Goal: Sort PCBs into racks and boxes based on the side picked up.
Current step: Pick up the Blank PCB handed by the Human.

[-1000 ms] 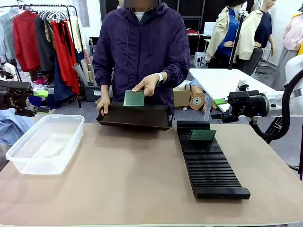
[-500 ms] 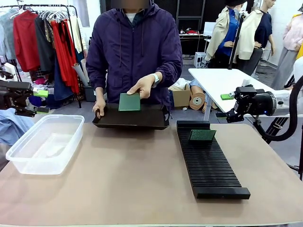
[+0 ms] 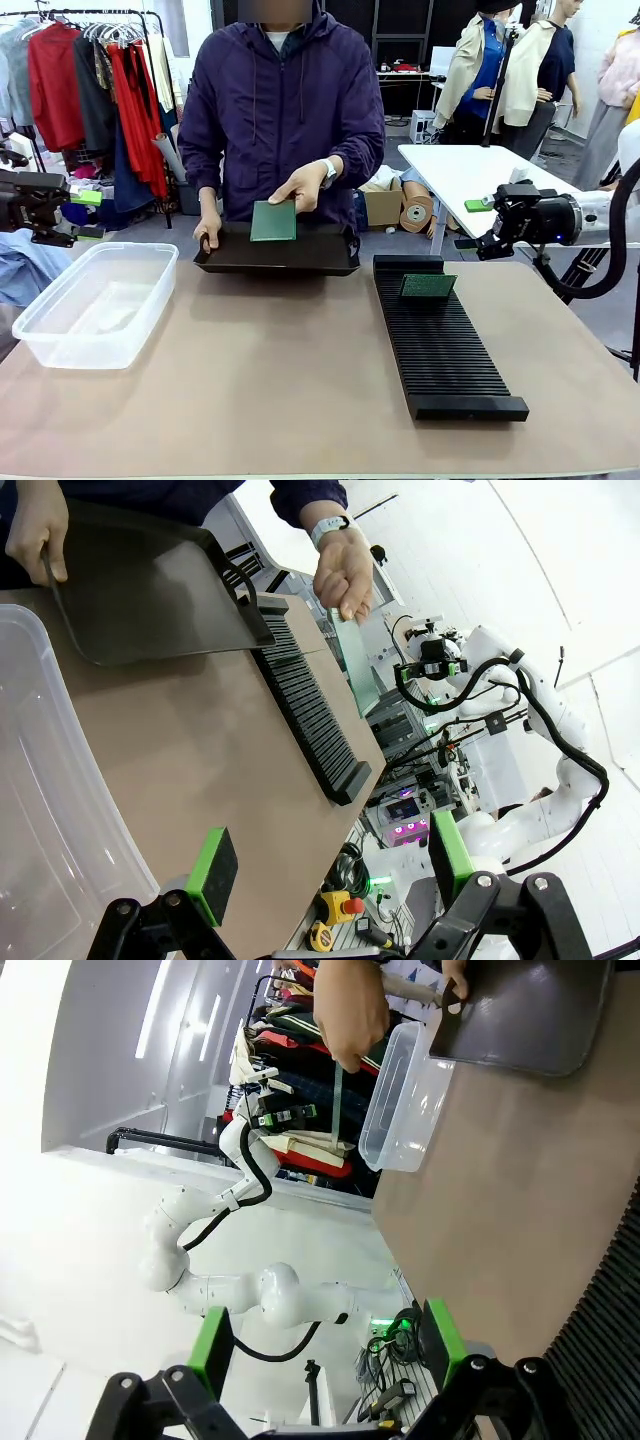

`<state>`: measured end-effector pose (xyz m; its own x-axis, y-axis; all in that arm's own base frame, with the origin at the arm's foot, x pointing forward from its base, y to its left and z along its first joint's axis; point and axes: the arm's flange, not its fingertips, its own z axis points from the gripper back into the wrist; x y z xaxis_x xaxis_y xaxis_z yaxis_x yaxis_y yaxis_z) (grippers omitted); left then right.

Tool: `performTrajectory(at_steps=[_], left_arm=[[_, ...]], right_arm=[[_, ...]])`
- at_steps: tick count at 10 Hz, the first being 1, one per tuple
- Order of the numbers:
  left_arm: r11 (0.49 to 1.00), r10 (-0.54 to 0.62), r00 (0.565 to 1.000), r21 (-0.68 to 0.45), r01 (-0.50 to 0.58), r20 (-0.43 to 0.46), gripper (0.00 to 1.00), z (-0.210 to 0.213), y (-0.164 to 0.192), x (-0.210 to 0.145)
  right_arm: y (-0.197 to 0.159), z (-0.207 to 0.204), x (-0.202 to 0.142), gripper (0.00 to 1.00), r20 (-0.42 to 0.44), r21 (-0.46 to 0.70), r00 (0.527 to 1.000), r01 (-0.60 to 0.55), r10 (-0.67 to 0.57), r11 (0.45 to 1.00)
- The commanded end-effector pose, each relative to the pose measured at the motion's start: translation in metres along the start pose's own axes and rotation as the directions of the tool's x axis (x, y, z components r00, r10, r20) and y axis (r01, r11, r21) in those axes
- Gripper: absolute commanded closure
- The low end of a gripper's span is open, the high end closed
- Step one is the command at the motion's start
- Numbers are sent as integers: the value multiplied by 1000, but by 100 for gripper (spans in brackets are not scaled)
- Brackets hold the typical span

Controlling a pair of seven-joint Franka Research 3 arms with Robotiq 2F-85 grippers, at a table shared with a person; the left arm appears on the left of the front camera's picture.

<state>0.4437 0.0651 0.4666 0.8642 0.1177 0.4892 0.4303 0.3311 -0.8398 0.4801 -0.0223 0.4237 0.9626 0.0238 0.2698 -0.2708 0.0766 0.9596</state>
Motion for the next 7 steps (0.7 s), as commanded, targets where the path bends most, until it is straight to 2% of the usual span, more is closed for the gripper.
performTrajectory(at_steps=[1, 5, 7], left_arm=[[1000, 6, 1000, -1, -6, 1, 0, 1, -2, 0], [1000, 0, 1000, 0, 0, 0, 0, 0, 0, 0], [1000, -3, 999, -7, 2, -39, 0, -20, -4, 9]], right_arm=[[1, -2, 1, 0, -2, -5, 1000, -9, 9, 1000], [1, -2, 1, 0, -2, -5, 1000, -9, 9, 1000], [1, -2, 1, 0, -2, -5, 1000, -9, 9, 1000]])
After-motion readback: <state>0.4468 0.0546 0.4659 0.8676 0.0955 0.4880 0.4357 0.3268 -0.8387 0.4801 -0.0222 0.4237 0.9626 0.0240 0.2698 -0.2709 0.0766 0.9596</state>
